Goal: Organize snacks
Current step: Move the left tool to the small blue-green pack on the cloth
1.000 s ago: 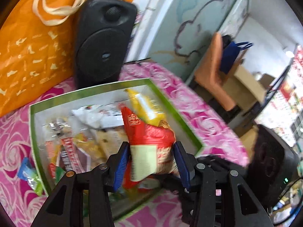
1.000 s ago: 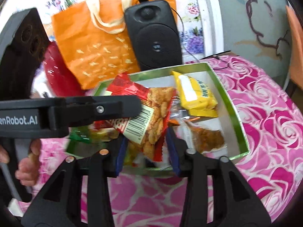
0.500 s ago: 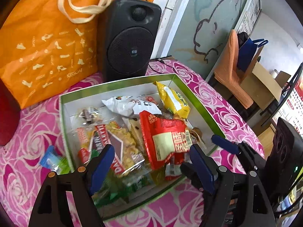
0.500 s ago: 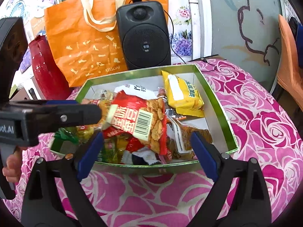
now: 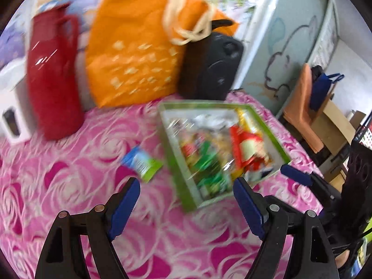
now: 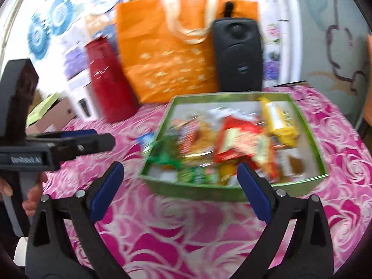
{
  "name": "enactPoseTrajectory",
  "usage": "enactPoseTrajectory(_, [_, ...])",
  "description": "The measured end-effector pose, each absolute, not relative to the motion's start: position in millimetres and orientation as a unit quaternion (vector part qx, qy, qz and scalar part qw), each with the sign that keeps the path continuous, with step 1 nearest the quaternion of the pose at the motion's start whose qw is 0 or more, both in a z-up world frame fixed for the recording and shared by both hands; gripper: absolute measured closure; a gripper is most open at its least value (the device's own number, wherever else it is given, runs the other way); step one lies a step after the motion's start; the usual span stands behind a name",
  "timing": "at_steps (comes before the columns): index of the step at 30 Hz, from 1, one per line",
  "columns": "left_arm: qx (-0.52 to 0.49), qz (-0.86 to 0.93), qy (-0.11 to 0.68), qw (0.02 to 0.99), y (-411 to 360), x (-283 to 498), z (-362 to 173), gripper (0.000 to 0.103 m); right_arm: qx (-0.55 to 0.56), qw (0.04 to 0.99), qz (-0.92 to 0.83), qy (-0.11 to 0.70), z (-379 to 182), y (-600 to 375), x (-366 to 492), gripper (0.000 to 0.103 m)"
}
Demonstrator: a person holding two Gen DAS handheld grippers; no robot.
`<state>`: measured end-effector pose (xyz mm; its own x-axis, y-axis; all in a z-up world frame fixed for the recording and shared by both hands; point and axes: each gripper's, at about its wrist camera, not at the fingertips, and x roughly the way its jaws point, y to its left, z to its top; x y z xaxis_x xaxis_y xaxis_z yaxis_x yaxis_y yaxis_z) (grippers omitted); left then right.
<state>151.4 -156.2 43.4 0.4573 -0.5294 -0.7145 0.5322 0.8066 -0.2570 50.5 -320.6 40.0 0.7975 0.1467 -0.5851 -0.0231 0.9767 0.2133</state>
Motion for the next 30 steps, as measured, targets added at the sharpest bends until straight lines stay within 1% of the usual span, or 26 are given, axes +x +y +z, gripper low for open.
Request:
enactPoseTrajectory(5, [-0.019,-0.295,0.441,0.848,-126,155,14,0.019,0.086,0.931,0.077,0.345,24,-285,58,0.007])
enactPoseTrajectory(7, [-0.023,-0.291,0.446,0.846,-121,163,6,0.019,0.078,0.928,0.083,0.354,22,-276,61,0.015])
enactPoseTrajectory(10, [-0.049,-0.286,0.455,0.842,-118,181,-1,0.019,0.066,0.928,0.082,0.357,22,-269,63,0.018])
enactPoseTrajectory(15, [-0.108,-0.268,0.460,0.839,-128,220,-2,0.020,0.062,0.929,0.070,0.357,23,-272,67,0.019])
enactPoseTrajectory(16, [-0.106,-0.265,0.461,0.840,-131,225,-2,0.020,0.060,0.930,0.066,0.356,23,-274,68,0.019])
enactPoseTrajectory(18, [-0.096,-0.258,0.465,0.841,-144,238,-7,0.024,0.059,0.931,0.060,0.356,23,-278,68,0.019])
enactPoseTrajectory(20, [-0.099,-0.256,0.477,0.835,-152,251,-17,0.031,0.064,0.930,0.056,0.357,22,-284,69,0.019])
enactPoseTrajectory(21, [-0.103,-0.256,0.484,0.830,-155,257,-22,0.034,0.066,0.930,0.055,0.358,21,-286,70,0.019])
enactPoseTrajectory(23, [-0.113,-0.253,0.501,0.820,-162,267,-35,0.044,0.070,0.929,0.052,0.360,20,-291,72,0.019])
enactPoseTrajectory(24, [-0.114,-0.254,0.507,0.816,-165,270,-40,0.046,0.072,0.928,0.050,0.361,18,-293,73,0.019])
enactPoseTrajectory(25, [-0.113,-0.254,0.512,0.813,-168,273,-46,0.054,0.074,0.928,0.049,0.362,17,-295,74,0.019])
enactPoseTrajectory(26, [-0.107,-0.252,0.518,0.811,-171,275,-53,0.068,0.076,0.927,0.048,0.363,16,-297,75,0.019])
enactPoseTrajectory(27, [-0.099,-0.253,0.525,0.807,-173,275,-59,0.074,0.078,0.927,0.048,0.364,15,-299,76,0.019])
enactPoseTrajectory(28, [-0.100,-0.257,0.523,0.806,-173,275,-62,0.076,0.079,0.926,0.047,0.365,15,-300,77,0.019])
enactPoseTrajectory(29, [-0.099,-0.261,0.518,0.809,-171,273,-61,0.084,0.080,0.926,0.048,0.366,14,-300,77,0.019])
enactPoseTrajectory(30, [-0.092,-0.264,0.517,0.809,-170,271,-60,0.087,0.081,0.926,0.048,0.366,13,-301,78,0.019])
